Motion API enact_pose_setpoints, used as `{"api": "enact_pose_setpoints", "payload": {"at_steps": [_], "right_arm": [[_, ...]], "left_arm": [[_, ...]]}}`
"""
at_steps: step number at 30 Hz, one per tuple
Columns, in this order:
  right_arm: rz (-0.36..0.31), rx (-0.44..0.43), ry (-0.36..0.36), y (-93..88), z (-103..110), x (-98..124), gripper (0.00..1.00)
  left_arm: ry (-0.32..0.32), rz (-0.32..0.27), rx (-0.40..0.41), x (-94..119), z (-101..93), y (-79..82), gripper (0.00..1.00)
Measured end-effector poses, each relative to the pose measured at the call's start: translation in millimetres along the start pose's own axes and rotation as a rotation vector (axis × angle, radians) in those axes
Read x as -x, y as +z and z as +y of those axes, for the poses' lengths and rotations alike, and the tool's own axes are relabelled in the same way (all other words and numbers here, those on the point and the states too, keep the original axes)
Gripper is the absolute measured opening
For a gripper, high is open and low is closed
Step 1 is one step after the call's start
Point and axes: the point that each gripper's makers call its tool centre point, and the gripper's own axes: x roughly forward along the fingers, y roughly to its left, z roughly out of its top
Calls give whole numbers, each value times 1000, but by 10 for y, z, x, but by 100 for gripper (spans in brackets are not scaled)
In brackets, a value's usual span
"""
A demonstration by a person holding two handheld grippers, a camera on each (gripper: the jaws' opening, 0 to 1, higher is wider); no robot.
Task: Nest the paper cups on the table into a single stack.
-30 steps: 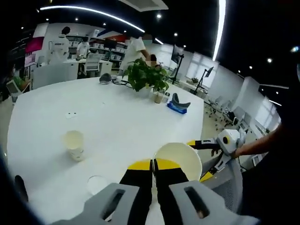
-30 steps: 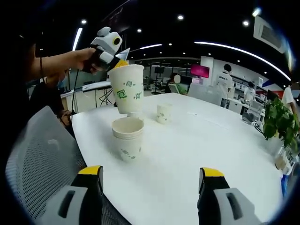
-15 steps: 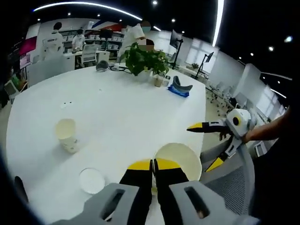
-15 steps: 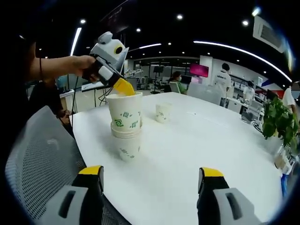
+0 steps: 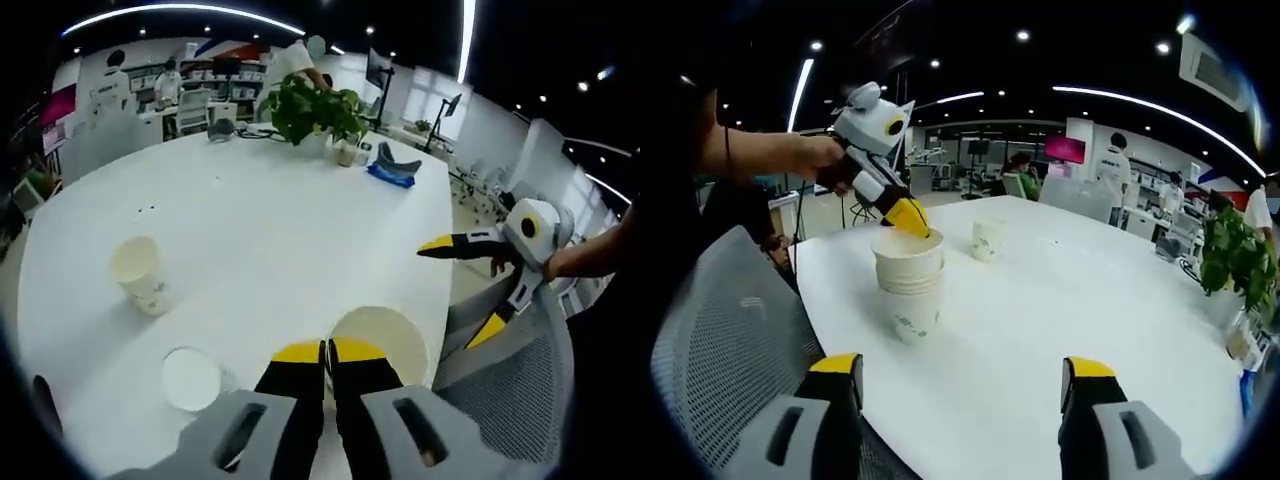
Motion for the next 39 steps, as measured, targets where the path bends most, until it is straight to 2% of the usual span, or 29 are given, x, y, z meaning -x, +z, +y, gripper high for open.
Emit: {"api": "enact_pose_setpoints", "payload": {"at_steps": [7,10,17,24,29,33,36,38,39], "right_arm": [[4,-2,-1,-24,-17,-1,82],[6,-2,-3,-33,-25,-1,82],[8,-3,0,-46,-27,-3,81],[10,-3,0,-50,-24,-2,81],[6,-6,2,-50,-29,-3,81],[4,-7,7,-47,-21,-8,81],[7,-6,10,-47,-9,-10,81],[7,-7,9,-42,-7,-9,81],[6,-8,9,-39,-8,-9,81]], "left_arm": [[100,-24,-66,-72,73,-35,0],[111,-33,-75,-93,133,-43,1],[99,-20,-94,-141,102,-110,2],[77,-36,-63,-132,143,-114,6],[53,-91,13,-84,122,6,12],[52,-148,76,11,233,142,17],[78,-174,86,81,356,225,19],[130,-196,81,132,539,284,20],[138,-197,82,138,572,288,21]]}}
